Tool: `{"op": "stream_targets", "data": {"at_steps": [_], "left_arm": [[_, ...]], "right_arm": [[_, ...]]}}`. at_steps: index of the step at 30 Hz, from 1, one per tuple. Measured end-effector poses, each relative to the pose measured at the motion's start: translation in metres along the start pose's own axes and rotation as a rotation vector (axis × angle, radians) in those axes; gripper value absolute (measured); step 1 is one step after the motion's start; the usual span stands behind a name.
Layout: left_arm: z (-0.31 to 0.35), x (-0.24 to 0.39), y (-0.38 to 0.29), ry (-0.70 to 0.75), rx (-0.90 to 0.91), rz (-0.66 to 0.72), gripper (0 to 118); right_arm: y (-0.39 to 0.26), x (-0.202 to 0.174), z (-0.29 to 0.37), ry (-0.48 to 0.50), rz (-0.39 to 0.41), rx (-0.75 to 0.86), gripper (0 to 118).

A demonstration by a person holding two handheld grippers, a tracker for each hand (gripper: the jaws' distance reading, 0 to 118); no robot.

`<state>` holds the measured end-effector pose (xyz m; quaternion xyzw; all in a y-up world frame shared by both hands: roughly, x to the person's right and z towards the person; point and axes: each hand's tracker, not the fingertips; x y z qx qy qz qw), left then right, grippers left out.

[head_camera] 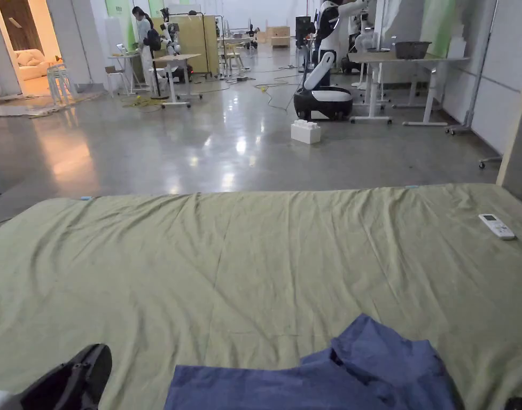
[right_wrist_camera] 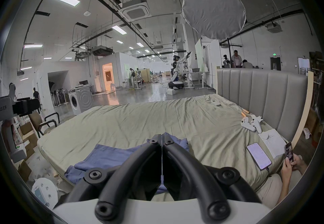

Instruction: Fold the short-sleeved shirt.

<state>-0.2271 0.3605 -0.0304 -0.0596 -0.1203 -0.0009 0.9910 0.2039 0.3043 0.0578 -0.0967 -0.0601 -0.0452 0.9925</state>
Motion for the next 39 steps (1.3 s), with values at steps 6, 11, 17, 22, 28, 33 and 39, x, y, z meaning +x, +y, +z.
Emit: {"op": "stream_targets", "data": {"at_steps": [6, 11, 17, 22, 28, 33, 39], "left_arm": [[0.003, 0.005, -0.008, -0.011, -0.02, 0.005, 0], [-0.001, 0.006, -0.005, -0.029, -0.016, 0.024, 0], [-0.002, 0.009, -0.001, -0.033, -0.017, 0.021, 0], [-0.017, 0.007, -0.001, -0.024, -0.033, 0.028, 0], [-0.08, 0.0, -0.024, -0.032, -0.195, 0.075, 1], [-0.188, -0.022, -0.07, -0.055, -0.461, 0.177, 60], [-0.308, -0.031, -0.131, -0.051, -0.711, 0.136, 75]], "right_arm": [[0.006, -0.001, -0.001, -0.018, 0.003, 0.009, 1], [0.017, -0.004, -0.004, -0.001, 0.028, 0.02, 1], [0.023, -0.008, -0.015, 0.018, 0.047, 0.018, 1], [0.022, -0.011, -0.026, -0.038, 0.09, 0.007, 1], [0.016, -0.001, -0.045, -0.014, 0.038, -0.036, 1], [-0.004, 0.007, -0.055, -0.014, 0.052, -0.11, 1], [-0.035, 0.03, -0.059, -0.054, 0.012, -0.22, 1]]}}
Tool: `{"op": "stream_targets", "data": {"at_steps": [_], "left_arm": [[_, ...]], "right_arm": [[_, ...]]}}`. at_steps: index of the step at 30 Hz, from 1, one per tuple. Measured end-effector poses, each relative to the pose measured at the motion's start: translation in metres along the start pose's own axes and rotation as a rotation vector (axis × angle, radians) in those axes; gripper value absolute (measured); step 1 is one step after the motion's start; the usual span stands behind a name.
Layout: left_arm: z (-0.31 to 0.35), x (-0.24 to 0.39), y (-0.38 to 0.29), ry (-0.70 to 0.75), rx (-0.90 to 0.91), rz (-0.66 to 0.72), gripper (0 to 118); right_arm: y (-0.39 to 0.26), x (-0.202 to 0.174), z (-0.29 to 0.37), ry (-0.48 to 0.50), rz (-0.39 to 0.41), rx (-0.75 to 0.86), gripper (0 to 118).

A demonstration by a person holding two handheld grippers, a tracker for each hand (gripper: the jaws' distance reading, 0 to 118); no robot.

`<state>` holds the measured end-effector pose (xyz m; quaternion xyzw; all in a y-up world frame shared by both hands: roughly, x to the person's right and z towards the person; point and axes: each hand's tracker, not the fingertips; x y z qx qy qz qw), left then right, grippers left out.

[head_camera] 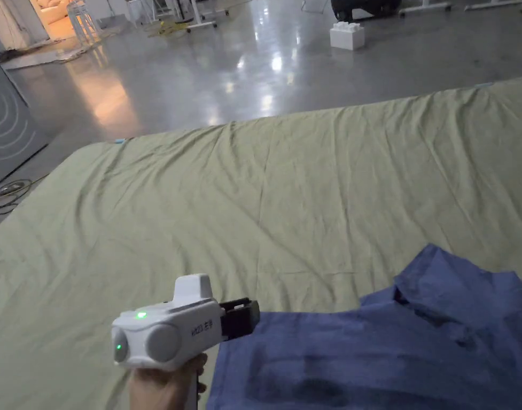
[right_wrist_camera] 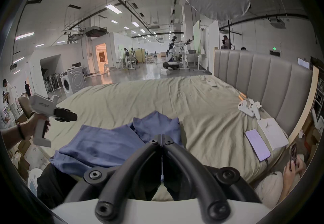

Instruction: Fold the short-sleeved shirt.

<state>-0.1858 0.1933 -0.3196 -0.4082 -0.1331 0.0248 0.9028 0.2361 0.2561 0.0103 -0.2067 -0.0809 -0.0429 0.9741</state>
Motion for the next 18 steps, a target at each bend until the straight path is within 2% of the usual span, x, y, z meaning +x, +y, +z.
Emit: {"op": "stream_targets", "data": {"at_steps": [2, 4, 6, 8, 11, 12, 15, 17, 18], "left_arm": [[-0.035, -0.002, -0.002, 0.081, -0.053, -0.047, 75], [-0.064, -0.005, -0.008, 0.099, -0.143, -0.059, 74], [-0.078, -0.003, -0.014, 0.13, -0.183, -0.06, 68], [-0.079, 0.001, -0.018, 0.125, -0.173, -0.06, 52], [-0.074, 0.009, -0.015, 0.148, -0.166, -0.112, 19], [-0.075, 0.005, -0.013, 0.139, -0.176, -0.128, 15], [-0.078, 0.013, -0.011, 0.15, -0.201, -0.126, 11], [-0.086, 0.018, -0.013, 0.172, -0.23, -0.206, 11], [-0.091, 0.019, -0.012, 0.178, -0.256, -0.234, 11]], "right_arm": [[-0.007, 0.007, -0.002, -0.009, -0.028, -0.029, 1], [-0.012, 0.013, -0.003, -0.025, -0.047, -0.047, 1], [-0.016, 0.018, -0.003, -0.045, -0.055, -0.064, 1], [-0.019, 0.021, -0.001, -0.06, -0.055, -0.074, 1], [-0.022, 0.025, -0.002, -0.07, -0.064, -0.094, 1], [-0.022, 0.027, -0.005, -0.067, -0.072, -0.102, 1], [-0.014, 0.028, -0.015, -0.06, -0.075, -0.109, 1], [0.003, 0.031, -0.032, -0.045, -0.034, -0.112, 2], [0.013, 0.032, -0.045, -0.041, -0.008, -0.118, 6]]}}
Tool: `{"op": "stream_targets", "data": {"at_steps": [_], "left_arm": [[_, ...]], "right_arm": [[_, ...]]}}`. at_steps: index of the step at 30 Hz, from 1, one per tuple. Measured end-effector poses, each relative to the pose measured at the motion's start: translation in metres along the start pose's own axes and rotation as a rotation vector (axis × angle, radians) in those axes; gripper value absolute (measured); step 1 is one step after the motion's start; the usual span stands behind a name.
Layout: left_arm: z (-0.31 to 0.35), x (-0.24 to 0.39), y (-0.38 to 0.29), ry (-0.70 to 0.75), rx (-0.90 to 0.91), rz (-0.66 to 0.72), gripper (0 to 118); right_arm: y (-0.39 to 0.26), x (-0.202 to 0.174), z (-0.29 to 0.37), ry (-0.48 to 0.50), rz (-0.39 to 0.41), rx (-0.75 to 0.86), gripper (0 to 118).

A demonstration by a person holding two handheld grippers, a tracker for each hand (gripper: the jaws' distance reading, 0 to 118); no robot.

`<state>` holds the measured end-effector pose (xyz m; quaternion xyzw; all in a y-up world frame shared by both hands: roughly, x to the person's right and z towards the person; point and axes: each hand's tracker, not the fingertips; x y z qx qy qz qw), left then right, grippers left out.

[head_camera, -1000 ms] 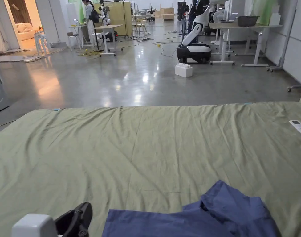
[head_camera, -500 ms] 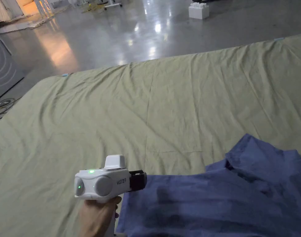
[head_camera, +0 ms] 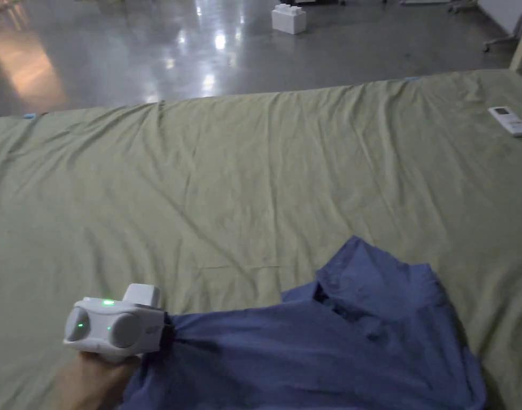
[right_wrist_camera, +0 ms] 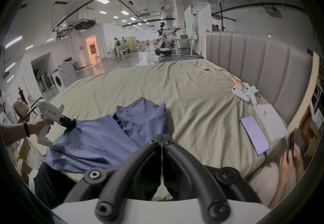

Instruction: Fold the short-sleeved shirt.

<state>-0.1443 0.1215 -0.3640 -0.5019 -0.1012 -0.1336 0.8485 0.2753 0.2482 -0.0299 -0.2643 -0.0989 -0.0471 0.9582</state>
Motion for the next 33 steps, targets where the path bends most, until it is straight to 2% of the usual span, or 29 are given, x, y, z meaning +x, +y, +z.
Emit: {"op": "stream_targets", "data": {"at_steps": [1, 2, 3, 4, 5, 6, 7, 9, 13, 15, 17, 18, 19, 20, 21, 23, 25, 28, 30, 33], "left_arm": [[-0.003, 0.001, 0.003, 0.0, -0.018, 0.006, 11], [-0.005, 0.002, 0.006, 0.002, -0.03, 0.007, 11], [-0.008, 0.002, 0.009, 0.001, -0.046, 0.012, 11], [-0.008, 0.002, 0.011, 0.0, -0.063, 0.011, 11], [-0.009, 0.002, 0.013, 0.0, -0.075, 0.008, 11], [-0.009, 0.002, 0.014, -0.005, -0.085, -0.008, 11], [-0.009, 0.002, 0.018, -0.018, -0.087, -0.005, 11], [-0.01, 0.001, 0.019, -0.025, -0.092, 0.008, 11], [-0.008, 0.001, 0.018, -0.027, -0.09, 0.008, 11], [-0.008, 0.0, 0.017, -0.03, -0.084, 0.008, 11], [-0.007, -0.004, 0.015, -0.037, -0.081, 0.012, 11], [-0.007, -0.005, 0.015, -0.046, -0.075, 0.028, 11], [-0.008, -0.008, 0.014, -0.052, -0.074, 0.036, 11], [-0.008, -0.009, 0.013, -0.053, -0.066, 0.041, 11], [-0.006, -0.011, 0.01, -0.058, -0.05, 0.053, 11], [0.005, -0.018, 0.002, -0.081, 0.03, 0.112, 10], [0.035, -0.032, -0.007, -0.116, 0.157, 0.174, 9], [0.094, -0.048, -0.017, -0.183, 0.328, 0.246, 9], [0.142, -0.057, -0.022, -0.174, 0.414, 0.205, 9], [0.209, -0.066, -0.031, -0.198, 0.551, 0.184, 9]], "right_arm": [[0.013, 0.002, -0.014, 0.012, 0.03, 0.004, 20], [0.026, 0.004, -0.029, 0.027, 0.056, 0.006, 43], [0.041, 0.007, -0.05, 0.038, 0.062, -0.029, 43], [0.055, 0.01, -0.074, 0.048, 0.055, -0.059, 52], [0.065, 0.015, -0.097, 0.061, 0.035, -0.075, 75], [0.075, 0.02, -0.124, 0.086, -0.004, -0.133, 90], [0.082, 0.022, -0.151, 0.101, -0.047, -0.166, 94], [0.092, 0.025, -0.203, 0.121, -0.117, -0.243, 92], [0.084, 0.023, -0.286, 0.069, -0.104, -0.44, 89], [0.072, 0.021, -0.317, 0.035, -0.098, -0.512, 67], [0.063, 0.019, -0.331, 0.034, -0.09, -0.576, 29], [0.059, 0.016, -0.335, 0.026, -0.081, -0.607, 29], [0.06, 0.015, -0.33, 0.02, -0.079, -0.564, 27], [0.063, 0.015, -0.324, 0.018, -0.08, -0.55, 12], [0.065, 0.016, -0.319, 0.042, -0.093, -0.541, 4], [0.071, 0.016, -0.302, 0.068, -0.136, -0.489, 4], [0.085, 0.014, -0.274, 0.112, -0.125, -0.399, 4], [0.102, 0.011, -0.235, 0.125, -0.103, -0.293, 4], [0.125, -0.001, -0.173, 0.163, -0.105, -0.162, 4], [0.15, -0.002, -0.122, 0.188, -0.097, -0.035, 4]]}}
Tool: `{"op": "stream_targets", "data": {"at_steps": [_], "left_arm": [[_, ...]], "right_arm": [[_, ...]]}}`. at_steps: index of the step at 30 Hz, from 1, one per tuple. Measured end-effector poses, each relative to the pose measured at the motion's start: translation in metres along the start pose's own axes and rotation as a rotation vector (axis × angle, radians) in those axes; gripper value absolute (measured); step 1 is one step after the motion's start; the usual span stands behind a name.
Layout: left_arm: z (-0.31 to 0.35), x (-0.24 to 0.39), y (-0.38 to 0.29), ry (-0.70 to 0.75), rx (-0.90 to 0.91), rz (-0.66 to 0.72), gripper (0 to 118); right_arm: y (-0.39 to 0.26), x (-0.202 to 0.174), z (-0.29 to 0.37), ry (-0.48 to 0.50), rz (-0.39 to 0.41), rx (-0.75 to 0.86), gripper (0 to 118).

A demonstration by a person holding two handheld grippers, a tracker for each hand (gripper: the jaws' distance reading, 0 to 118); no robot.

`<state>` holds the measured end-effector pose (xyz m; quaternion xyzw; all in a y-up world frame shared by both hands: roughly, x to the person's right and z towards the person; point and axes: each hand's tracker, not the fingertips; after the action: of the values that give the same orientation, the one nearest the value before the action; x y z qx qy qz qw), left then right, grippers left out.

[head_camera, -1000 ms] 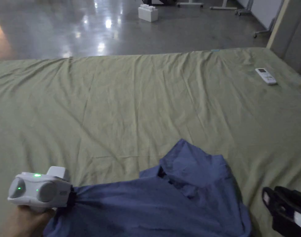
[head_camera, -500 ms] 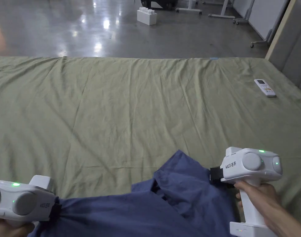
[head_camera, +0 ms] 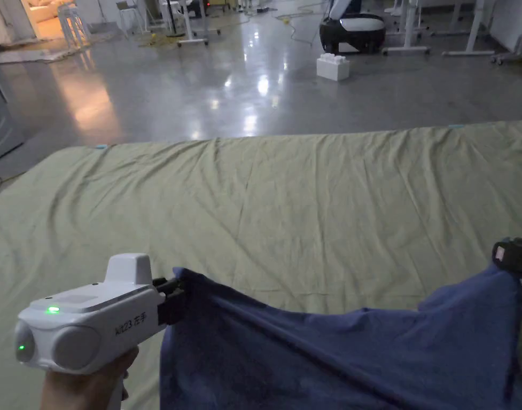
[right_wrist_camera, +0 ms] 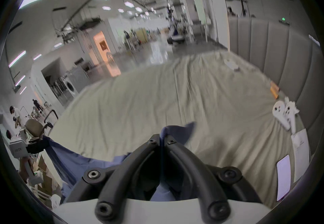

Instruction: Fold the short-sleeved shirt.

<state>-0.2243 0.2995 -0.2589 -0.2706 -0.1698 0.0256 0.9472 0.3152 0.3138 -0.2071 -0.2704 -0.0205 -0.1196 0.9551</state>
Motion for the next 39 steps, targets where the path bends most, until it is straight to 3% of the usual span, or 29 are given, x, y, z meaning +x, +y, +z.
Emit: {"op": "stream_targets", "data": {"at_steps": [4, 9, 16, 20, 21, 22, 27, 30, 33, 39], "left_arm": [[0.069, 0.011, 0.044, 0.018, 0.198, -0.099, 9], [0.136, 0.018, 0.11, 0.039, 0.381, -0.099, 9], [0.193, 0.021, 0.188, 0.167, 0.642, -0.117, 7], [0.206, 0.014, 0.216, 0.134, 0.668, -0.063, 6], [0.206, 0.015, 0.222, 0.141, 0.671, -0.065, 6], [0.208, 0.015, 0.229, 0.146, 0.673, -0.071, 6], [0.192, 0.011, 0.249, 0.174, 0.655, -0.037, 6], [0.174, 0.007, 0.255, 0.149, 0.633, 0.018, 6], [0.156, 0.01, 0.258, 0.17, 0.609, 0.007, 6], [0.119, 0.008, 0.262, 0.188, 0.576, -0.008, 6]], "right_arm": [[0.041, -0.021, 0.065, 0.011, 0.007, 0.187, 4], [0.108, -0.029, 0.124, 0.008, 0.04, 0.357, 4], [0.202, -0.054, 0.183, -0.088, 0.162, 0.569, 3], [0.239, -0.071, 0.202, -0.135, 0.205, 0.628, 3], [0.248, -0.085, 0.202, -0.066, 0.241, 0.642, 3], [0.257, -0.088, 0.203, -0.074, 0.246, 0.643, 3], [0.259, -0.11, 0.223, -0.205, 0.232, 0.707, 3], [0.255, -0.114, 0.214, -0.199, 0.229, 0.698, 3], [0.255, -0.118, 0.203, -0.265, 0.273, 0.682, 3], [0.271, -0.099, 0.159, -0.257, 0.23, 0.653, 3]]}}
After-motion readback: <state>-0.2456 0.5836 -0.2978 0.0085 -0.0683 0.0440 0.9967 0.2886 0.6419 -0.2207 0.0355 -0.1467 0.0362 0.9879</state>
